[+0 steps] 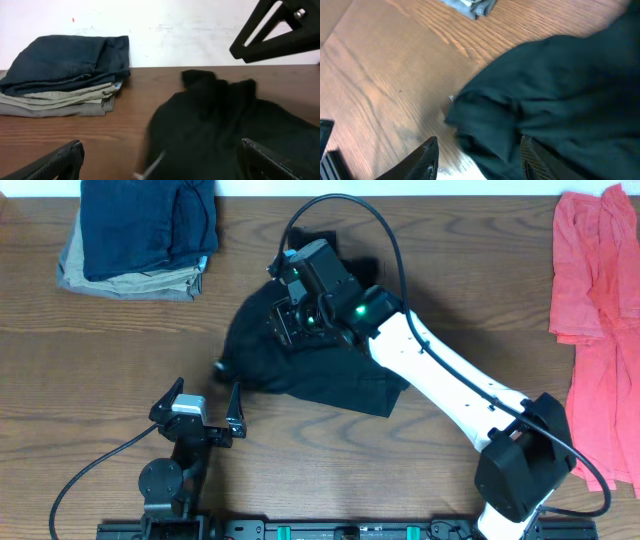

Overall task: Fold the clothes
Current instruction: 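Lift the black t-shirt with the right gripper and drag it to table center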

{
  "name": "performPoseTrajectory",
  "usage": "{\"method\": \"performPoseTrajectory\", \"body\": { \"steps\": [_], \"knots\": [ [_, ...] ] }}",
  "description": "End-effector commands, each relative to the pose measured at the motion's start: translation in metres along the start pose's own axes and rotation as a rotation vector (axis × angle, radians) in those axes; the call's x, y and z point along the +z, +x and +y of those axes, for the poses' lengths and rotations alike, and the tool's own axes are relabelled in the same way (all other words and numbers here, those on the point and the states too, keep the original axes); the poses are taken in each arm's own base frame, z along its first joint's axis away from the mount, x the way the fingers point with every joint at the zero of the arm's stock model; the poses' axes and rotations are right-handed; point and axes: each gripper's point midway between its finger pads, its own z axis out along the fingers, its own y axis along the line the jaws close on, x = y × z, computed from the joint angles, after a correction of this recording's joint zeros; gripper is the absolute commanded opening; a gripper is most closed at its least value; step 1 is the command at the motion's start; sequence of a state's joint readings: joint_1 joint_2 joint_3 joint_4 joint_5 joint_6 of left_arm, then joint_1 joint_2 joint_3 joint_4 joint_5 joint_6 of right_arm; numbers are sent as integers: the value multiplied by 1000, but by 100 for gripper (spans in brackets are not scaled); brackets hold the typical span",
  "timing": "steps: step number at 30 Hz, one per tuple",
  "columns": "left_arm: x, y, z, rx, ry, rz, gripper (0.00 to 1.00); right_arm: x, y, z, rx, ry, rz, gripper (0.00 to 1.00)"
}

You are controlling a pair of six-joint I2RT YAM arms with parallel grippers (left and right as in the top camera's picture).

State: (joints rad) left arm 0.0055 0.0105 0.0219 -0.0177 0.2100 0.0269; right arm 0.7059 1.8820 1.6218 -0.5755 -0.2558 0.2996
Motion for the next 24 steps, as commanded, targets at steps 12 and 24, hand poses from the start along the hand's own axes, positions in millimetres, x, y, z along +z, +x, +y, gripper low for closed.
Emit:
{"method": "performPoseTrajectory", "body": {
  "steps": [12,24],
  "knots": [
    [1,15,-1,-1,8,42,98,-143,15,-122,234,314,41,99],
    [1,15,-1,-1,8,42,98,-58,113,-184,367,390,314,94]
  ]
}}
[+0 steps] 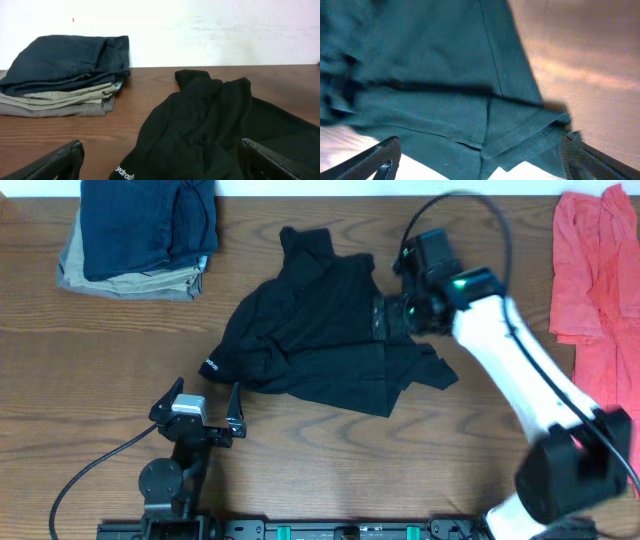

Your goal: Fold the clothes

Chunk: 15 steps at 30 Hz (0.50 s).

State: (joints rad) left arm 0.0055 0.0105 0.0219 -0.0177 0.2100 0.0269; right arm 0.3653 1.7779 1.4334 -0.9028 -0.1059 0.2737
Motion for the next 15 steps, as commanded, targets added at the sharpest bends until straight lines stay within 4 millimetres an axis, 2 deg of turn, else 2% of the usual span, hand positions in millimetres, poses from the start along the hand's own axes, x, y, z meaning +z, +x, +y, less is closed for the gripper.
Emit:
{"method": "performPoseTrajectory", "body": {
  "steps": [1,4,8,12,15],
  "knots": [
    [1,15,-1,-1,8,42,98,29,23,0,25,-15,107,91],
    [1,15,-1,-1,8,42,98,41,37,10,40,-80,191,79],
    [1,15,-1,-1,8,42,98,45,52,28,42,-161,261,65],
    [1,15,-1,-1,8,42,98,46,69,31,22,-129,310,62],
    [1,15,-1,-1,8,42,98,50,81,18,47,-18,333,62]
  ]
}}
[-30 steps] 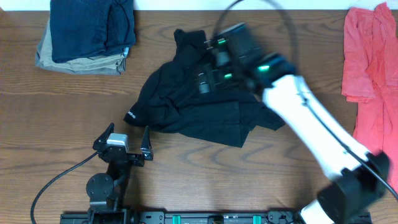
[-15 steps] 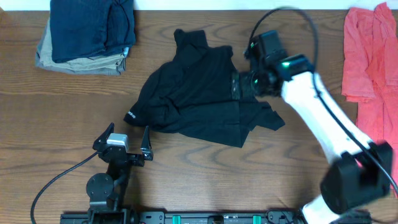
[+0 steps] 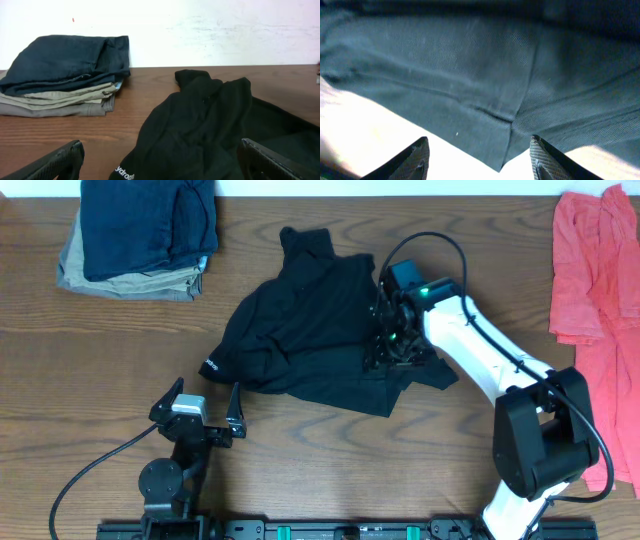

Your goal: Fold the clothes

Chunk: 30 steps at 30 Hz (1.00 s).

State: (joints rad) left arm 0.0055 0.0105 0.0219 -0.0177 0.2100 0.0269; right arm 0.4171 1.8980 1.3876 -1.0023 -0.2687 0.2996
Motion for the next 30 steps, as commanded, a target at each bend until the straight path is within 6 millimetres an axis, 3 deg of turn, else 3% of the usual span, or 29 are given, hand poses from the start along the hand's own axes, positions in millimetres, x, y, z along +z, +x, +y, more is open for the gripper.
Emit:
{"method": "performPoseTrajectory", "body": {
  "steps": [1,7,17,26,30],
  "knots": [
    [1,15,-1,-1,8,42,98,11,12,-10,41,89,24,62],
    [1,15,-1,-1,8,42,98,30,14,-17,41,97,3,61],
    [1,15,-1,-1,8,42,98,40,5,-10,39,59,-50,49],
    [1,15,-1,-1,8,42,98,51,11,-11,49,59,-50,47],
    [1,15,-1,-1,8,42,98,51,8,-10,46,55,-61,32]
  ]
}}
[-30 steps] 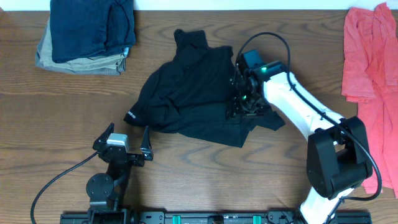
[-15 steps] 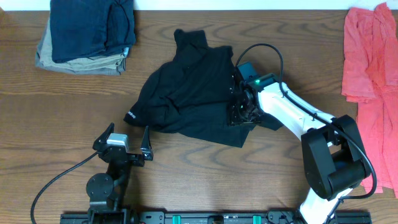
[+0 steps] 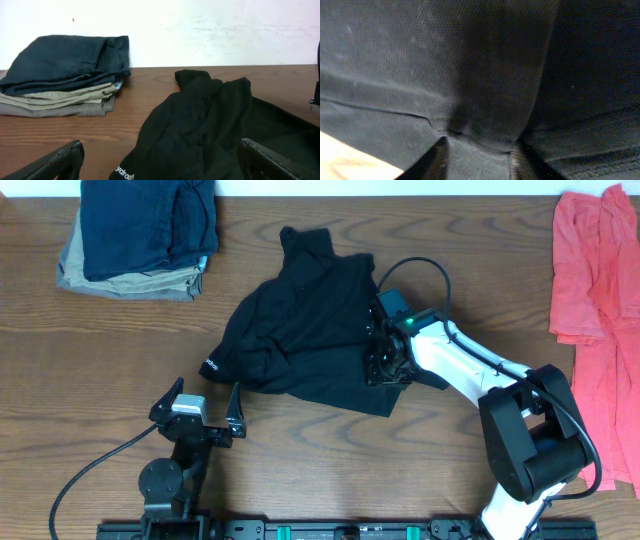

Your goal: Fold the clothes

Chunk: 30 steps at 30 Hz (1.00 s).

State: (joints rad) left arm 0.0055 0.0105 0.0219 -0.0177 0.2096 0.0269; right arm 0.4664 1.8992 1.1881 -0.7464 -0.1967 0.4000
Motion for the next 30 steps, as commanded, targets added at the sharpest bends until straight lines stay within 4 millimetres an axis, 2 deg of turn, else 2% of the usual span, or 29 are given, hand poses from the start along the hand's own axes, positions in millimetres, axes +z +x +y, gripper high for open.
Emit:
{"method": "performPoseTrajectory", "body": {
  "steps": [1,10,16,23,28,30],
  "knots": [
    [1,15,-1,-1,8,42,98,3,0,1,5,4,-1,27],
    [1,15,-1,-1,8,42,98,-5,-12,7,0,-10,-37,1],
    [1,15,-1,-1,8,42,98,-25,-19,8,5,17,-36,1],
    [1,15,-1,-1,8,42,98,-63,-18,4,11,60,-65,1],
    [1,15,-1,-1,8,42,98,-106,0,-21,123,152,-98,1],
    [1,15,-1,-1,8,42,98,-125,8,-25,133,152,-120,1]
  ]
}}
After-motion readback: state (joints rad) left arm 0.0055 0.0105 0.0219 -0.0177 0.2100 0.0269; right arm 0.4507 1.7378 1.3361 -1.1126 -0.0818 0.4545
